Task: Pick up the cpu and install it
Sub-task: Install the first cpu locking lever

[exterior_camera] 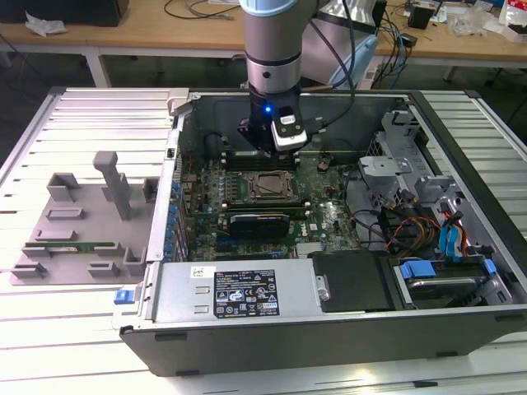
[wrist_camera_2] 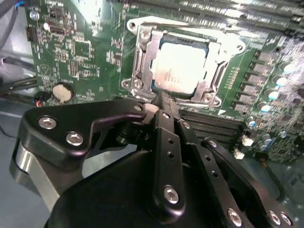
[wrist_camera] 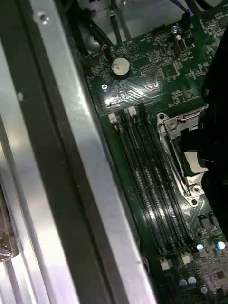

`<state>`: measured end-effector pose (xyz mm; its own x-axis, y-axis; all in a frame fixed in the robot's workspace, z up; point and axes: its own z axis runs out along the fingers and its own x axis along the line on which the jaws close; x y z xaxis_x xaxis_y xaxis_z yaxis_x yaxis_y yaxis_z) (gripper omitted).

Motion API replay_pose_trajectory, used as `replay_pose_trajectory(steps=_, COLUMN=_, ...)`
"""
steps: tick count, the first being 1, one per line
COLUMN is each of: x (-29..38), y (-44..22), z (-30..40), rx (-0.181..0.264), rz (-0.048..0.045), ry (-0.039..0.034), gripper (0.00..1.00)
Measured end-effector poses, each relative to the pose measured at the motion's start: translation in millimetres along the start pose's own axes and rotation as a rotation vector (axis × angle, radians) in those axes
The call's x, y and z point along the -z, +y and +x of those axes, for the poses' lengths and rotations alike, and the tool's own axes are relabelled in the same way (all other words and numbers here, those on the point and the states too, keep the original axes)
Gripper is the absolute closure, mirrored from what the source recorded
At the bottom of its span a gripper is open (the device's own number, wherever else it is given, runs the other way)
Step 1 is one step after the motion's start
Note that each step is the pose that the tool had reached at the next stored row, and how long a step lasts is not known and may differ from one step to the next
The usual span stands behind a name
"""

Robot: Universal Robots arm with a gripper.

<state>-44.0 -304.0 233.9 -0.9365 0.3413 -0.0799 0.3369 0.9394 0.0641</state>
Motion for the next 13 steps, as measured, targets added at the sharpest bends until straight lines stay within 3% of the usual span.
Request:
replay_pose_trajectory(steps=2, x=0.0, y=0.0, z=0.0, rx=0.005, rz=0.0579, ry=0.0151, gripper=0.89)
replay_pose_trajectory(steps=5, x=0.1, y=-0.1, z=0.0, rx=0.008, rz=0.0597, ry=0.0154, gripper=0.89)
replay_pose_trajectory(steps=6, x=-0.1, y=0.0, z=0.1, rx=0.027, rz=0.0583, ry=0.0161, gripper=0.89)
replay_pose_trajectory(steps=9, x=-1.2, y=-0.1, z=0.2, rx=0.104, rz=0.0542, ry=0.0182, gripper=0.89)
replay_pose_trajectory(steps=12, x=-2.9, y=-0.1, z=0.2, rx=0.234, rz=0.0485, ry=0.0221, gripper=0.89)
replay_pose_trajectory(steps=13, x=-2.8, y=-0.2, z=0.2, rx=0.237, rz=0.0506, ry=0.023, gripper=0.89)
